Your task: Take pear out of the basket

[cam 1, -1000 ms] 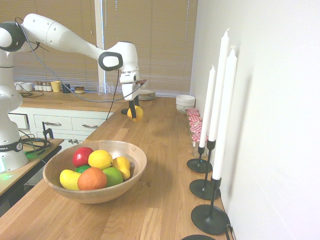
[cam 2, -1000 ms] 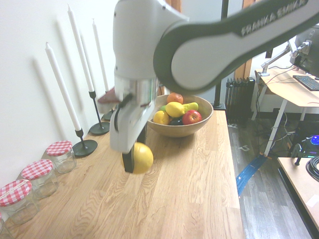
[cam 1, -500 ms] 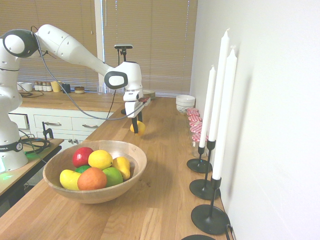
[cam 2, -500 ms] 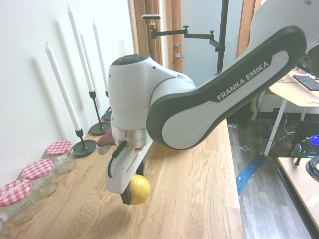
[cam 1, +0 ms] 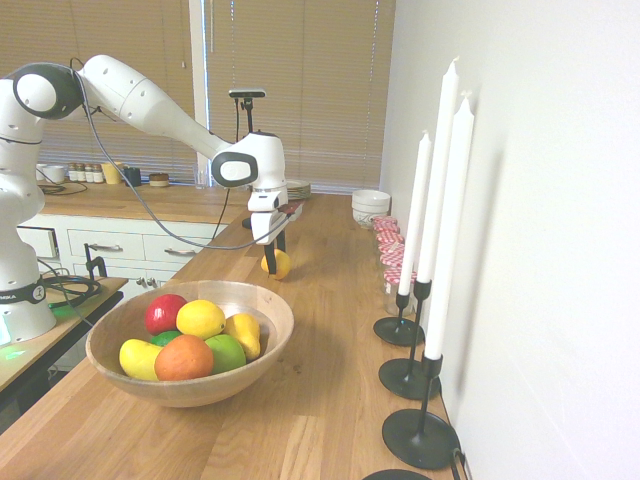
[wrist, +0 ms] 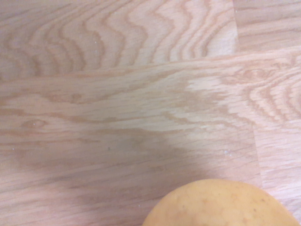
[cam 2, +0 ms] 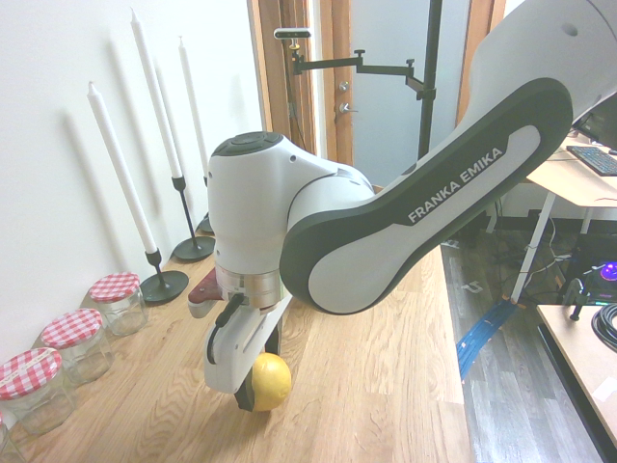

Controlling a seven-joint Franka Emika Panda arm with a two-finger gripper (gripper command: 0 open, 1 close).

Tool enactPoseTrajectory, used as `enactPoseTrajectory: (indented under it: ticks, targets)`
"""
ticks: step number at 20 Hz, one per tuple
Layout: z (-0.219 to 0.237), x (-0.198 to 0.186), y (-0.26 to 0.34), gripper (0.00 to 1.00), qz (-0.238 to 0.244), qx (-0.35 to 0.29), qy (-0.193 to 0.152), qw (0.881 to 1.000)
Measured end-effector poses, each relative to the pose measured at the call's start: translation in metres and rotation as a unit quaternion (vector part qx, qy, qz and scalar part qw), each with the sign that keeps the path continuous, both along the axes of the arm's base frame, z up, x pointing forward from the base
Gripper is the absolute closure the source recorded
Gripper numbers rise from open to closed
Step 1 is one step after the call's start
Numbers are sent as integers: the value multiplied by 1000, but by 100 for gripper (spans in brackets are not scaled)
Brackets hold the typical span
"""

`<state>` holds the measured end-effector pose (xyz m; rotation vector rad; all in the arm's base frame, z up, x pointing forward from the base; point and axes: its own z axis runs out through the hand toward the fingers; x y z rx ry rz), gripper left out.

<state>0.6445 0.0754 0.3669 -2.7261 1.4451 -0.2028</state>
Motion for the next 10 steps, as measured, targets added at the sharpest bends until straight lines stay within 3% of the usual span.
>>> enactPoseTrajectory:
  ticks: [10]
  targets:
    - [0, 0, -4, 0, -7, 2, -4, 1000]
